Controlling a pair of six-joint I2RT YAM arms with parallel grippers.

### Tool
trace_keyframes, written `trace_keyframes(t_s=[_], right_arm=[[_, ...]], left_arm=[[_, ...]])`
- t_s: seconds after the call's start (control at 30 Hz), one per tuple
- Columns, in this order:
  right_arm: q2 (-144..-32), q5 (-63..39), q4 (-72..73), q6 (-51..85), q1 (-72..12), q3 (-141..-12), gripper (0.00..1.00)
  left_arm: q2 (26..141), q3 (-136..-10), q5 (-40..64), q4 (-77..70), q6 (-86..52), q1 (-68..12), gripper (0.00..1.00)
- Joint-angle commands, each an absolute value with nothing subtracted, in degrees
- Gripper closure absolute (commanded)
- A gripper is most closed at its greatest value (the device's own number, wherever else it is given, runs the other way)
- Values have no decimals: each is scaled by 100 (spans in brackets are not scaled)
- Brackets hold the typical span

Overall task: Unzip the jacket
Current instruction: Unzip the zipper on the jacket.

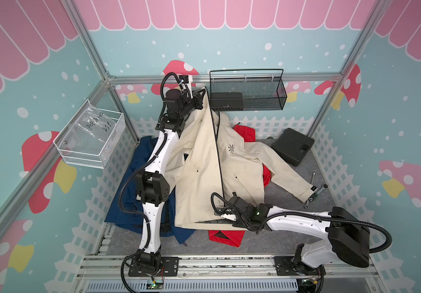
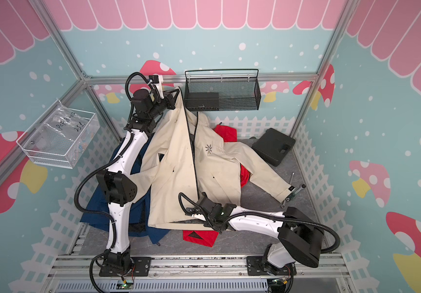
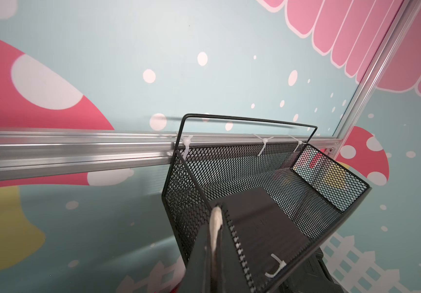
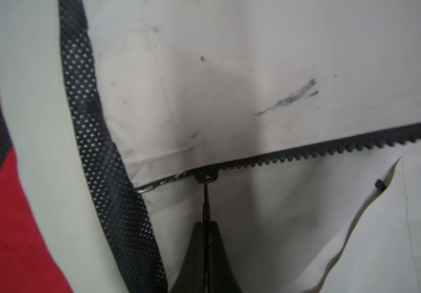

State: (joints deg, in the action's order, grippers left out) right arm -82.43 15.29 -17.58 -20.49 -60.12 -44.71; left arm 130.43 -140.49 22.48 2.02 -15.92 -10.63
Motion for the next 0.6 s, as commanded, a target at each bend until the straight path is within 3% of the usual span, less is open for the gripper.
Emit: trace_keyframes(t_s=[0.0,0.43,0.57], right_arm=[[-8114,1299,-2053,-2076,-6099,-4381,100],[-8132,1243,-2548,-1873,-6612,-4480,100],[-8190,1635,-2478,-1668,-6645,-4577,100]], left_arm=[[12876,-14080,2053,-361,-1661,-927,100],[12661,-13934,2116,-325,-1651,-761,100],[12552,-13759,2201,-341,-1663,-699,100]])
